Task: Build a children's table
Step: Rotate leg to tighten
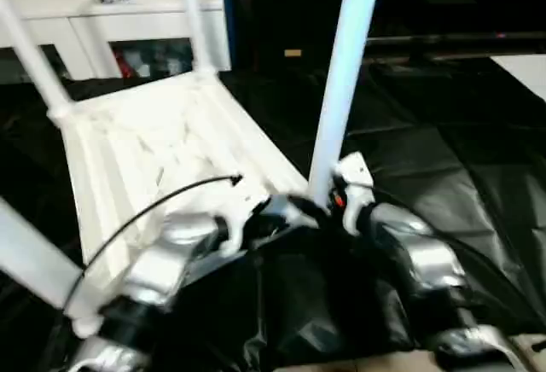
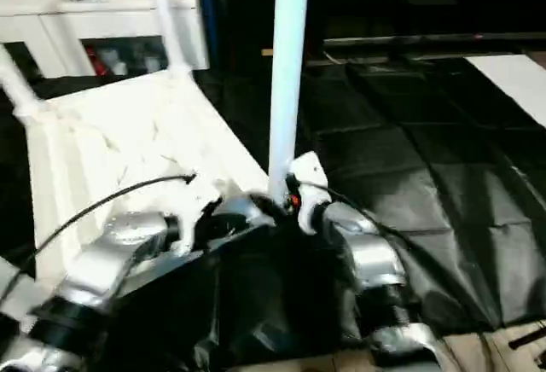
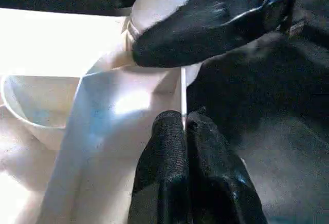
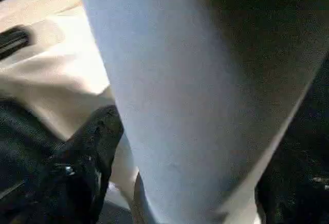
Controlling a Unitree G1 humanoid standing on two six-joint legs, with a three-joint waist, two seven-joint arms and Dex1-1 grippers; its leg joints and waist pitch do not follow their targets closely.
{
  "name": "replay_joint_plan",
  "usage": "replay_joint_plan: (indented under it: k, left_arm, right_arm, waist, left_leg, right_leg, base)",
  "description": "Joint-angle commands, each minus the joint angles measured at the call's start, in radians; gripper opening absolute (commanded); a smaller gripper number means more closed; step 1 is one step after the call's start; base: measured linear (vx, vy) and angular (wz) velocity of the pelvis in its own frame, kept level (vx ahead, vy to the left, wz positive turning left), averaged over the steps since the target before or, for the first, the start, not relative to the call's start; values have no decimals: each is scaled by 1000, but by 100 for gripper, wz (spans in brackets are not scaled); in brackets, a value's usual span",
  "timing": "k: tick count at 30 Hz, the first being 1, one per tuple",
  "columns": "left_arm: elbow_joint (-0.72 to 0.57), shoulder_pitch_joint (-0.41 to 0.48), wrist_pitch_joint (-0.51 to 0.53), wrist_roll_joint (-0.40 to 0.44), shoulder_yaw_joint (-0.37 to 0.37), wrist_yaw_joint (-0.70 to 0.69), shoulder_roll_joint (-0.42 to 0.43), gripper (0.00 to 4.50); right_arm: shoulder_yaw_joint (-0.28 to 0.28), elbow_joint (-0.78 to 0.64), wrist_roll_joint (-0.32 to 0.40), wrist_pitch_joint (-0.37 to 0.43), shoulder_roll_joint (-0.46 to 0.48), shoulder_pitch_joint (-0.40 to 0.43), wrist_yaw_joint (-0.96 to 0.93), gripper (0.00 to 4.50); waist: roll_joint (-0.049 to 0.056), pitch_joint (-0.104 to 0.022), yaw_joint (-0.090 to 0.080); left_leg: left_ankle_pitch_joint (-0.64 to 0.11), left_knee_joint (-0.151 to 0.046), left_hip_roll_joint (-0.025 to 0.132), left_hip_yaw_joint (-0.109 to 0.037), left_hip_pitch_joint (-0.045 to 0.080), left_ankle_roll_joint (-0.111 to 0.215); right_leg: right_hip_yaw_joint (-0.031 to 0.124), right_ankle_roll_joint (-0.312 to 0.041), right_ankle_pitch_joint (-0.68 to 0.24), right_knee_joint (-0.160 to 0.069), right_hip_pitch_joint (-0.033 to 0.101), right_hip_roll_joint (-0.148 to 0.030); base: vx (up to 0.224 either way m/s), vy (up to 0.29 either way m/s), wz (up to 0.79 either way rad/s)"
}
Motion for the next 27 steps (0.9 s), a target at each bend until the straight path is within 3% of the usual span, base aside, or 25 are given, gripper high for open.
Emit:
replay_joint_plan:
  k: [1, 6, 11, 12, 27]
  left_arm:
    - [-71, -16, -54, -70, -30, -82, -14, 0]
    - [-78, -7, -54, -81, -30, -156, 46, 0]
    - [-83, -1, -54, -89, -37, -194, 77, 0]
    - [-89, 2, -51, -94, -37, -211, 86, 0]
    - [-103, 8, -41, -108, -46, -240, 104, 0]
  right_arm:
    - [75, -41, 30, 23, -7, 12, 114, 372]
    - [134, -106, 40, 34, -117, 41, 303, 372]
    - [158, -131, 57, 51, -166, 53, 389, 372]
    - [165, -137, 65, 52, -175, 54, 411, 345]
    - [193, -173, 81, 75, -185, 80, 461, 248]
  waist:
    - [-6, -59, 4]
    - [-9, -56, 20]
    - [-10, -54, 33]
    - [-11, -54, 35]
    - [-12, -56, 40]
  left_leg:
    - [-215, -74, 53, -24, 18, 77]
    - [-252, -77, 56, -22, 27, 57]
    - [-262, -80, 57, -23, 27, 44]
    - [-260, -80, 56, -23, 27, 39]
    - [-230, -79, 56, -24, 24, 40]
  right_leg:
    - [23, -262, -141, -72, 40, -38]
    - [26, -253, -189, -75, 34, -37]
    - [28, -242, -228, -77, 34, -40]
    - [28, -240, -231, -77, 34, -40]
    - [27, -240, -213, -73, 36, -41]
  base:
    - [0, 0, 0]
    - [0, 0, 0]
    - [0, 0, 0]
    - [0, 0, 0]
    - [0, 0, 0]
